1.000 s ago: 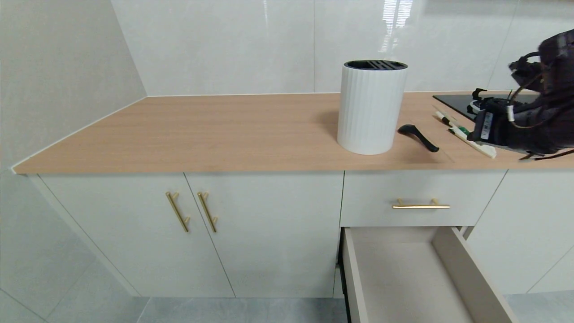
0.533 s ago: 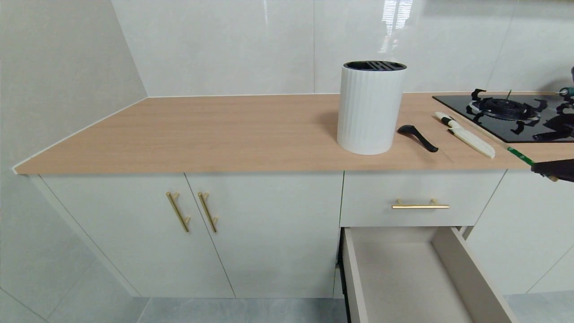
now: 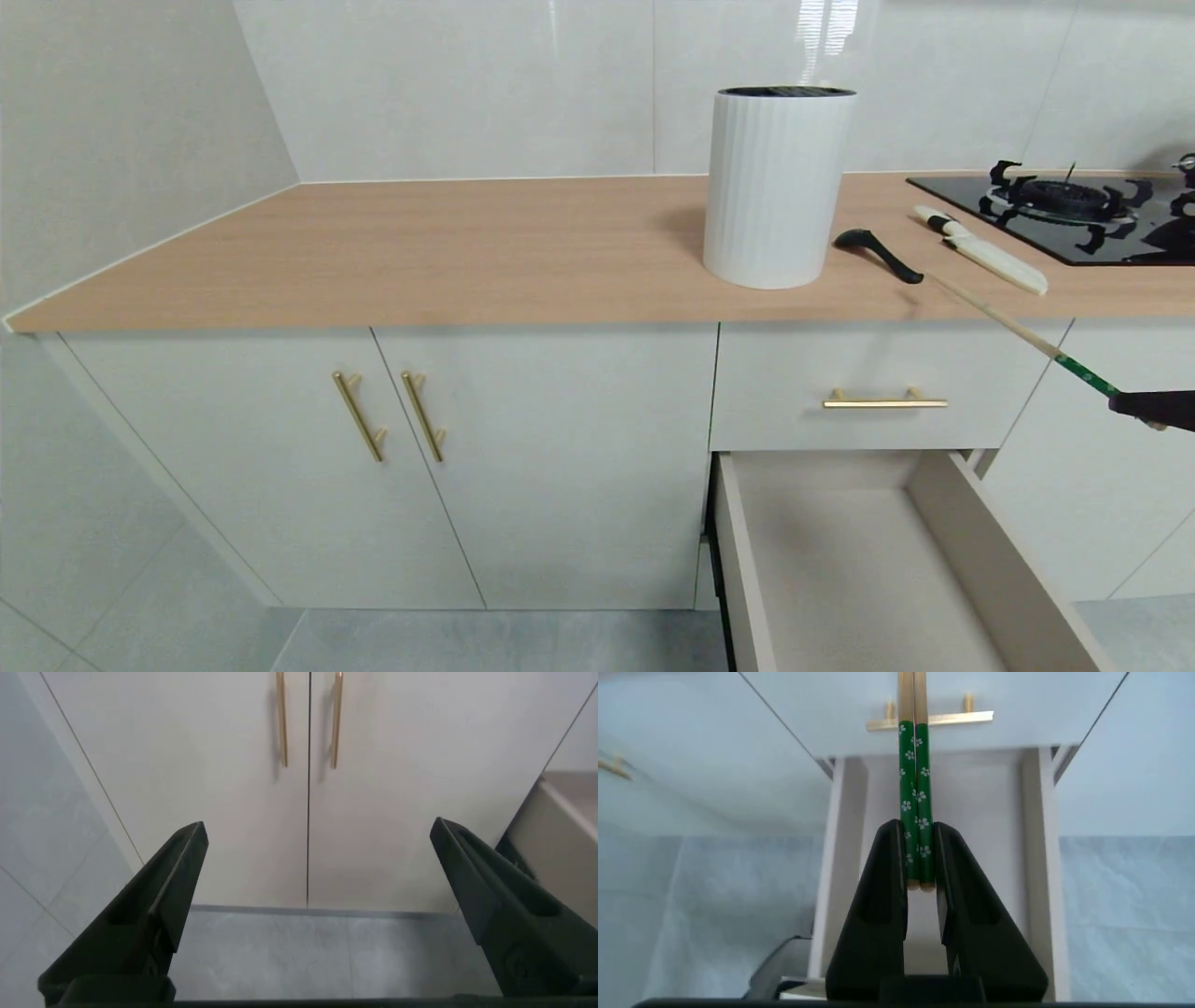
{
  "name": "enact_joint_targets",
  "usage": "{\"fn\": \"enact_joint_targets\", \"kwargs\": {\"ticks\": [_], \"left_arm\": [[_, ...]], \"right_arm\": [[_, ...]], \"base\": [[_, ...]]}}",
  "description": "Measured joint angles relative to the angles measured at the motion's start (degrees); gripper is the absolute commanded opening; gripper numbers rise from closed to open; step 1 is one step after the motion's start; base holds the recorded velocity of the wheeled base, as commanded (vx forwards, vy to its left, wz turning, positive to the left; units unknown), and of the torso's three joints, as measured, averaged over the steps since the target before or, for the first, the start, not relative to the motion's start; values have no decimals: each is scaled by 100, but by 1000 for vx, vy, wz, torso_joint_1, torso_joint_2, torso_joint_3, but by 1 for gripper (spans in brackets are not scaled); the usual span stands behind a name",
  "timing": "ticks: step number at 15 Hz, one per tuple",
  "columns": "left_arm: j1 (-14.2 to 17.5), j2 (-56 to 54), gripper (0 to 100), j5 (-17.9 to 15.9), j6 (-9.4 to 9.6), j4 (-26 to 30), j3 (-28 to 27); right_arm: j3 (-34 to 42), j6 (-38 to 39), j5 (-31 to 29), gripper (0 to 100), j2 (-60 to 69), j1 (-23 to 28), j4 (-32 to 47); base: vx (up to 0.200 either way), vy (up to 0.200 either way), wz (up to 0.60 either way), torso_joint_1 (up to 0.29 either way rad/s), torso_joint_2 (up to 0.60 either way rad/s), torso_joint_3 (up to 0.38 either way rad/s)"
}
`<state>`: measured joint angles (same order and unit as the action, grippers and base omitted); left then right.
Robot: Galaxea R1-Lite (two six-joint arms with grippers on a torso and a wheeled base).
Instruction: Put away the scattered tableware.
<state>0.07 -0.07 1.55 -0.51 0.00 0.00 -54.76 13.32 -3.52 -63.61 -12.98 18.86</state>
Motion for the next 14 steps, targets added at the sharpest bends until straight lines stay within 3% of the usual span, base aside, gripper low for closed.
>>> {"fn": "enact_joint_targets", "kwargs": {"ticks": [6,11,14], "left_arm": [[0,0,100,0,2,2,0],[0,0,100,0,0,0,0],[0,0,100,0,2,0,0]], "right_arm": [[228,-422,57,0,204,-41,-121],[317,-574,137,0,798,-60,-551],[335,-816,371,0,1242,-126,-277]], "base": [[0,0,0,-107,423,312],[0,0,0,-15,69,39],[0,0,0,0,0,0]]}}
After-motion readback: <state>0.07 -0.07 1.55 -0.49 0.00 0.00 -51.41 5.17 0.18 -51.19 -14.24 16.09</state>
